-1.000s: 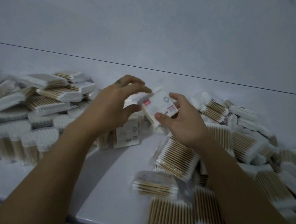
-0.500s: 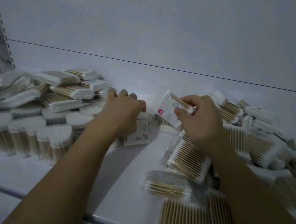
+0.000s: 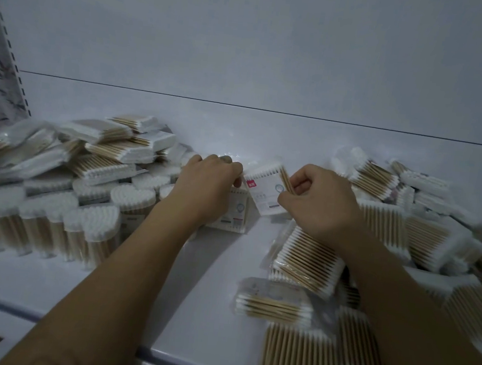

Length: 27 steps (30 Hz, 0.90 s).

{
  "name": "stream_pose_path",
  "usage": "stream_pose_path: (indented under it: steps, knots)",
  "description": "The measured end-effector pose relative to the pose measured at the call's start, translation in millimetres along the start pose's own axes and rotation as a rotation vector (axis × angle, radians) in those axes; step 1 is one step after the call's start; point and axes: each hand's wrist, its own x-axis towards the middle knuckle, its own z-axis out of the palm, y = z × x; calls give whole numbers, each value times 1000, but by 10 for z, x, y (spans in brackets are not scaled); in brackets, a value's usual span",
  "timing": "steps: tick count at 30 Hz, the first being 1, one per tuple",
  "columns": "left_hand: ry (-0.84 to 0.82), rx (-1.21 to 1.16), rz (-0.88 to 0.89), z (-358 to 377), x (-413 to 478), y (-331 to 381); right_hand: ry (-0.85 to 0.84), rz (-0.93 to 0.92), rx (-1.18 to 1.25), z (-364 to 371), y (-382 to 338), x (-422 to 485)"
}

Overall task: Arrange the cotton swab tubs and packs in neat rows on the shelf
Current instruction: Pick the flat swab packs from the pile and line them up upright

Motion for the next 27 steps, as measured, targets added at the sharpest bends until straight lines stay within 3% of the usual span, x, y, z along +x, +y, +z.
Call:
stream_pose_path:
  steps: [9,18,27]
  knots:
    - [-144,-19,-9,-108,-42,-25,-113,-35,-23,25,1,3]
    - [-115,-440,60,-357,-146,40,-242,-138,-15,101,-30,-24]
    - [-173,-150,69,-225,-111,-75,-311,-220,-85,78,5,-58]
